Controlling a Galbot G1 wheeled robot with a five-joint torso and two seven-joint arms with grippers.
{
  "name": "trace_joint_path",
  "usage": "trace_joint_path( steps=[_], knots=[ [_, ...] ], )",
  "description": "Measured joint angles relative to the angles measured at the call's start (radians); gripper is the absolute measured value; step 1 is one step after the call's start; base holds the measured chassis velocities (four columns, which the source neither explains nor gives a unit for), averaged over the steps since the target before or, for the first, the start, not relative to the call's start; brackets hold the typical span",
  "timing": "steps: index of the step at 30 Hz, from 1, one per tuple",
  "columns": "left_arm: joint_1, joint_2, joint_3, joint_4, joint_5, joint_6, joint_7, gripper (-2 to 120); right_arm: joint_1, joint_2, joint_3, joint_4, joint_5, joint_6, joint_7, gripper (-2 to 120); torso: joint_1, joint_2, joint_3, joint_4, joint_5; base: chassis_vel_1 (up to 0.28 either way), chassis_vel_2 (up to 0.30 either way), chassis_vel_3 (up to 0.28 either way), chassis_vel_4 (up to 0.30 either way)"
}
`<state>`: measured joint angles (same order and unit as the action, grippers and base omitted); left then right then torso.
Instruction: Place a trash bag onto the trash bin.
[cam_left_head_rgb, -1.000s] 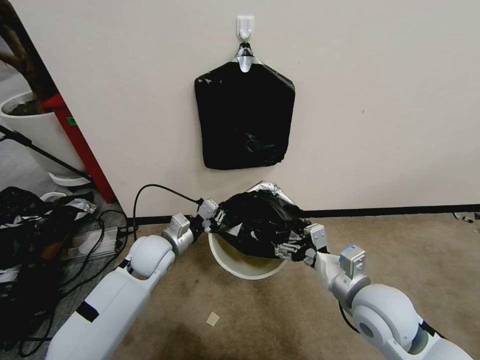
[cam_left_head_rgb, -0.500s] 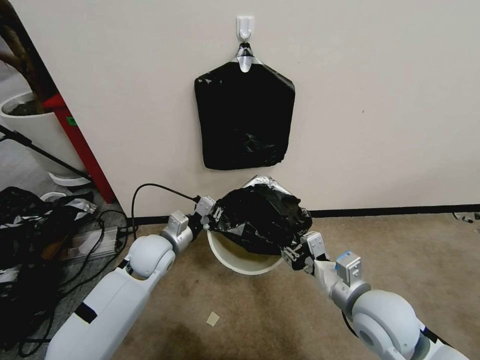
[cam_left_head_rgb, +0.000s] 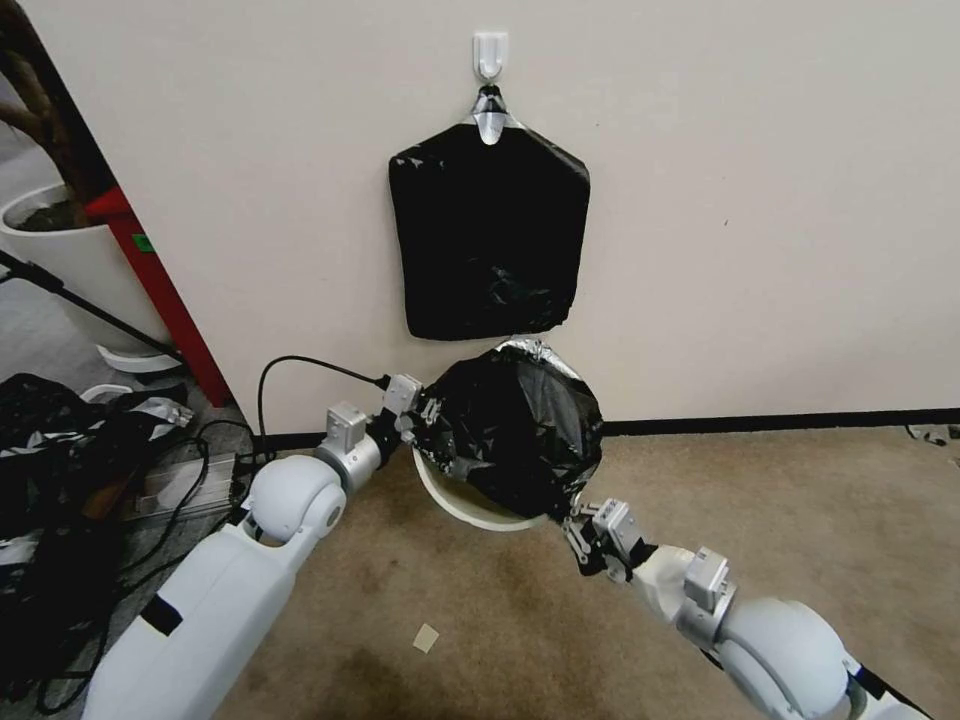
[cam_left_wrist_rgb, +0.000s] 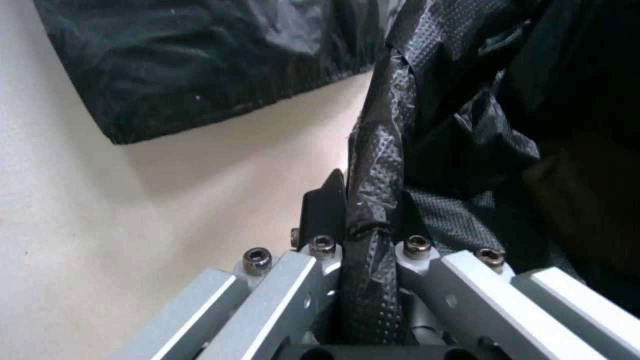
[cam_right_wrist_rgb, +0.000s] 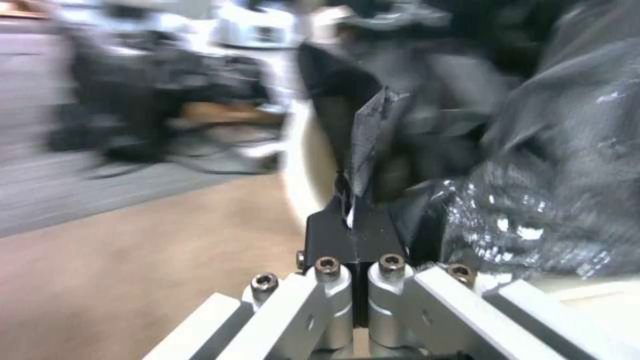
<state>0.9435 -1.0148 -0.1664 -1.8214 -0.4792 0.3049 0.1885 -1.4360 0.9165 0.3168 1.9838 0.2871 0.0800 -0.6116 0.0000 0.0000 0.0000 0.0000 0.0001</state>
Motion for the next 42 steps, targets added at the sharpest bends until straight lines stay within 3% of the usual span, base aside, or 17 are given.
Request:
trace_joint_path(
  steps=[3,7,12,15,21,27,35,42],
  knots=[
    [0.007,0.001,-0.009,-0.012,-0.03,0.003,0.006,3,0.029,0.007,0.017,-0.065,-0.008,0.087,-0.149,0,0.0,0.0,0.0,0.0,0.0,0.0,0.0,0.0,0.0],
    [0.016,0.0,-0.02,-0.022,-0.058,0.006,0.01,3,0.057,0.015,0.02,-0.107,-0.051,0.136,-0.166,0,0.0,0.0,0.0,0.0,-0.0001,0.0,0.0,0.0,0.0],
    [0.029,-0.003,-0.029,-0.036,-0.113,0.007,0.002,3,0.083,0.034,0.015,-0.145,-0.13,0.21,-0.166,0,0.0,0.0,0.0,0.0,-0.0001,0.0,0.0,0.0,0.0],
    [0.05,-0.016,-0.021,-0.056,-0.185,-0.01,-0.034,3,0.094,0.059,-0.018,-0.149,-0.15,0.259,-0.157,0,0.0,0.0,0.0,0.0,-0.0001,0.0,0.0,0.0,0.0],
    [0.077,-0.049,-0.012,-0.072,-0.234,-0.004,-0.069,3,0.121,0.09,-0.033,-0.166,-0.227,0.293,-0.137,0,0.0,0.0,0.0,0.0001,-0.0002,0.0,0.0,0.0,0.0],
    [0.095,-0.055,-0.013,-0.084,-0.244,0.017,-0.083,3,0.152,0.104,0.032,-0.24,-0.49,0.338,-0.058,0,0.0,0.0,0.0,0.0,0.0,0.0,0.0,0.0,0.0],
    [0.098,-0.046,-0.018,-0.09,-0.249,0.038,-0.093,3,0.163,0.105,0.09,-0.272,-0.597,0.358,-0.034,0,0.0,0.0,0.0,0.0,0.0001,0.0,0.0,0.0,0.0],
    [0.097,-0.06,-0.012,-0.092,-0.277,0.055,-0.153,3,0.143,0.116,0.138,-0.249,-0.715,0.373,-0.01,0,0.0,0.0,0.0,-0.0001,0.0,0.0,0.0,0.0,0.0]
  ],
)
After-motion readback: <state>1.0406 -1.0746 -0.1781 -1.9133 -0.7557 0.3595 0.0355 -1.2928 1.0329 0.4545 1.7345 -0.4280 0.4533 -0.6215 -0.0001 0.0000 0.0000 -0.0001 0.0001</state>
